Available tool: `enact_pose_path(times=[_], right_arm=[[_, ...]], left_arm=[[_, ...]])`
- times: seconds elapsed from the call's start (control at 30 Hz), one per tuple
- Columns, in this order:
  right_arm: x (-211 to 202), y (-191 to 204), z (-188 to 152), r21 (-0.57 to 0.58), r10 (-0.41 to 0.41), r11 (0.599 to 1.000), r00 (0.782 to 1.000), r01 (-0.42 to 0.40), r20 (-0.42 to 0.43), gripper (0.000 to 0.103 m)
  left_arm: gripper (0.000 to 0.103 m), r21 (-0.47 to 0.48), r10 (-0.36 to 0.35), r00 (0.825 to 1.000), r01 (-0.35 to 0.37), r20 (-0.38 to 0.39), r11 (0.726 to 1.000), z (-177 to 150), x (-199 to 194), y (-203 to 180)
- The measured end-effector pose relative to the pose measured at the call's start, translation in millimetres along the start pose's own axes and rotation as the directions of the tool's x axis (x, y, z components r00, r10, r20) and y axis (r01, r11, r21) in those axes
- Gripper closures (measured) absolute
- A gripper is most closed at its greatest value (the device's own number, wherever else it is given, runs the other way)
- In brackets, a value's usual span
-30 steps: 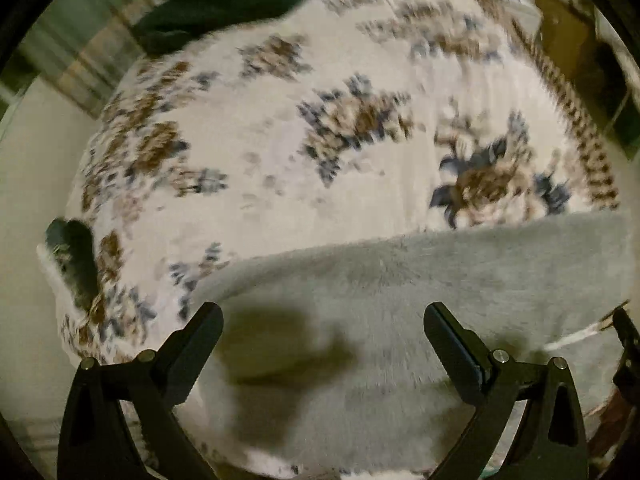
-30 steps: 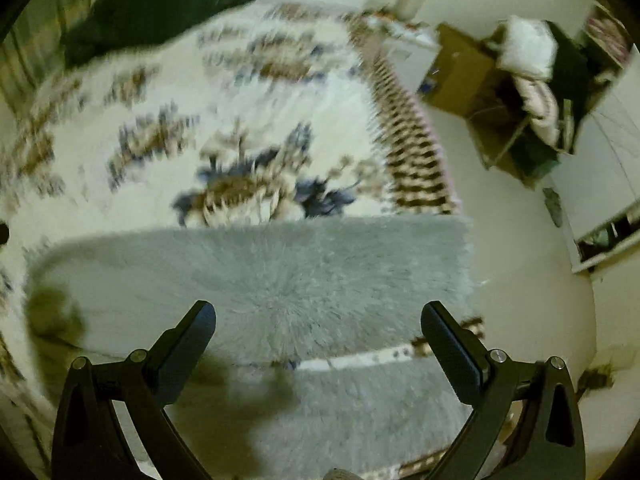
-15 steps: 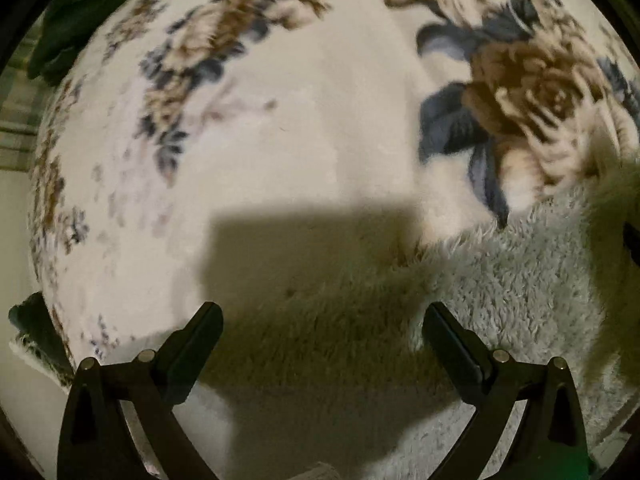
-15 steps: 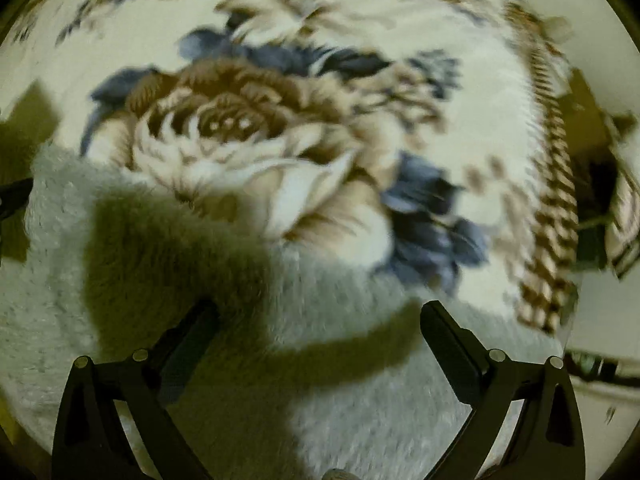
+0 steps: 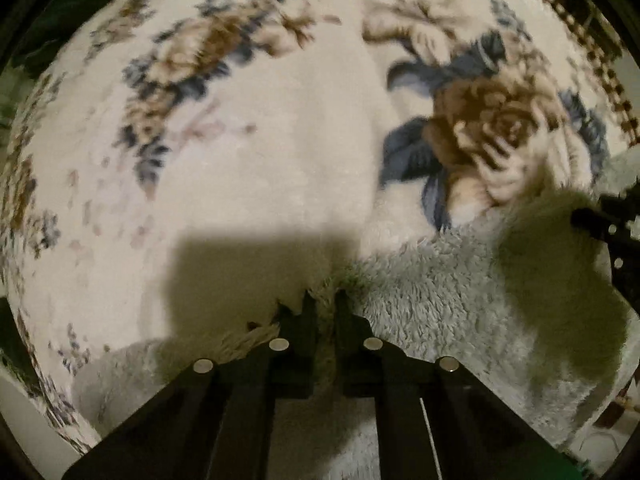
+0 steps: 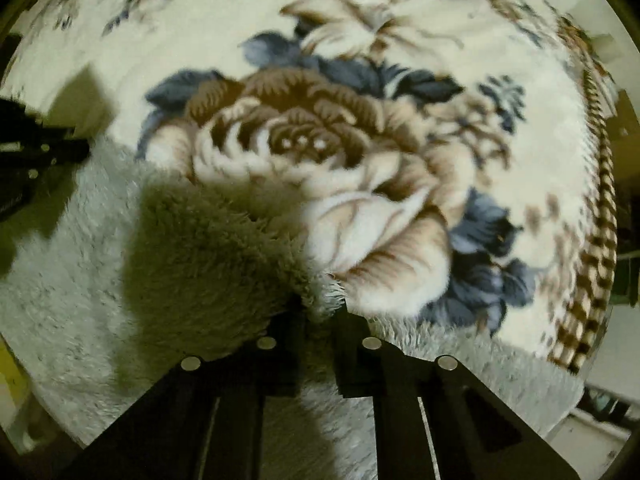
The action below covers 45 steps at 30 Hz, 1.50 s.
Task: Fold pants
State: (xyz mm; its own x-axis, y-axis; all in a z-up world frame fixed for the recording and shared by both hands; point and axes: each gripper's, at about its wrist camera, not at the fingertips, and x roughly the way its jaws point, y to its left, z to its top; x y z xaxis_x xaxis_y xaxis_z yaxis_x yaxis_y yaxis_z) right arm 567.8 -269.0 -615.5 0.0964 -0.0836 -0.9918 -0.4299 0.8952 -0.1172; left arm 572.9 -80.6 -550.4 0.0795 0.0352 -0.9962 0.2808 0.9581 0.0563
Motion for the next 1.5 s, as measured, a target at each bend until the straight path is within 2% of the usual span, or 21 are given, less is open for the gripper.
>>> enact_pose_path(times=[0.27,0.3,0.43,0.53,0.67,0.8,0.97,1.07,1.17,1.2,1.27,1.3,1.33,1.37,1.4,1.43,1.47,1.5], right_arm=[[-73.3,-4.0,-44.6,0.111,-0.016,0.994,0.989,0.0,0.145,0.093],[-81.8,16.6,-54.5,0.119,-0.021,0.993,0.987,0.001,0.162,0.093],[-134.4,41.2,-95.5,0.154,-0.055,0.988,0.971,0.019,0.234,0.094],[-167.4,69.9,-129.6,0.174,-0.076,0.984,0.957,0.028,0.279,0.094],[-194.1,103.8,-187.3,0.186,-0.111,0.981,0.944,0.054,0.311,0.094],[-191.1,142.3,-248.1,0.179,-0.144,0.979,0.943,0.093,0.3,0.094],[-142.8,179.5,-313.4,0.177,-0.101,0.982,0.972,0.063,0.213,0.094],[-108.9,196.1,-335.0,0.172,-0.071,0.984,0.986,0.044,0.151,0.093],[-80.0,205.6,-347.1,0.17,-0.058,0.985,0.994,0.041,0.093,0.092],[-68.1,206.9,-351.2,0.174,-0.049,0.984,0.997,0.039,0.054,0.089],[-57.9,203.4,-355.6,0.208,0.004,0.978,1.0,-0.007,0.016,0.075],[-58.3,199.6,-358.1,0.233,0.033,0.972,0.999,-0.033,0.005,0.059],[-63.5,194.4,-360.1,0.264,0.062,0.962,0.998,-0.063,0.012,0.043],[-71.7,188.8,-364.1,0.296,0.082,0.951,0.996,-0.087,0.032,0.034],[-80.7,181.7,-368.1,0.331,0.101,0.937,0.994,-0.111,0.048,0.02],[-89.0,174.0,-370.9,0.363,0.123,0.922,0.99,-0.137,0.062,0.016],[-101.5,163.2,-375.5,0.412,0.144,0.896,0.985,-0.168,0.09,0.016],[-108.8,155.7,-377.8,0.44,0.149,0.879,0.983,-0.182,0.107,0.015]], left_arm=[[0.1,-0.086,0.004,0.993,0.006,0.117,0.996,-36.9,-70.1,-2.3],[0.1,-0.101,0.003,0.991,0.011,0.135,0.995,-45.0,-80.5,-3.9],[0.1,-0.142,0.001,0.983,0.026,0.184,0.99,-76.1,-104.4,-6.9],[0.1,-0.18,-0.011,0.976,0.052,0.218,0.982,-112.1,-126.9,-6.8],[0.1,-0.235,-0.051,0.976,0.102,0.213,0.967,-164.5,-138.3,-9.0],[0.1,-0.27,-0.108,0.979,0.153,0.175,0.951,-224.7,-127.4,-20.8],[0.1,-0.275,-0.139,0.989,0.149,0.055,0.95,-280.4,-66.1,-38.2],[0.1,-0.254,-0.133,0.99,0.118,-0.043,0.96,-305.1,-11.4,-51.5],[0.099,-0.23,-0.12,0.989,0.096,-0.091,0.968,-312.6,21.1,-60.9],[0.095,-0.233,-0.115,0.989,0.09,-0.095,0.968,-313.2,27.3,-62.7],[0.094,-0.235,-0.09,0.988,0.058,-0.127,0.97,-312.3,31.1,-66.7],[0.093,-0.248,-0.108,0.986,0.073,-0.128,0.966,-311.7,25.7,-68.4],[0.086,-0.258,-0.114,0.986,0.079,-0.124,0.963,-312.2,21.0,-68.6],[0.081,-0.274,-0.124,0.985,0.087,-0.12,0.958,-312.1,12.7,-69.3],[0.072,-0.285,-0.14,0.985,0.105,-0.103,0.953,-312.1,0.5,-71.3],[0.057,-0.282,-0.14,0.985,0.107,-0.098,0.953,-312.1,-6.3,-73.1],[0.048,-0.281,-0.132,0.987,0.101,-0.092,0.954,-310.7,-15.8,-75.9],[0.033,-0.287,-0.12,0.989,0.092,-0.081,0.953,-307.4,-27.8,-78.7]])
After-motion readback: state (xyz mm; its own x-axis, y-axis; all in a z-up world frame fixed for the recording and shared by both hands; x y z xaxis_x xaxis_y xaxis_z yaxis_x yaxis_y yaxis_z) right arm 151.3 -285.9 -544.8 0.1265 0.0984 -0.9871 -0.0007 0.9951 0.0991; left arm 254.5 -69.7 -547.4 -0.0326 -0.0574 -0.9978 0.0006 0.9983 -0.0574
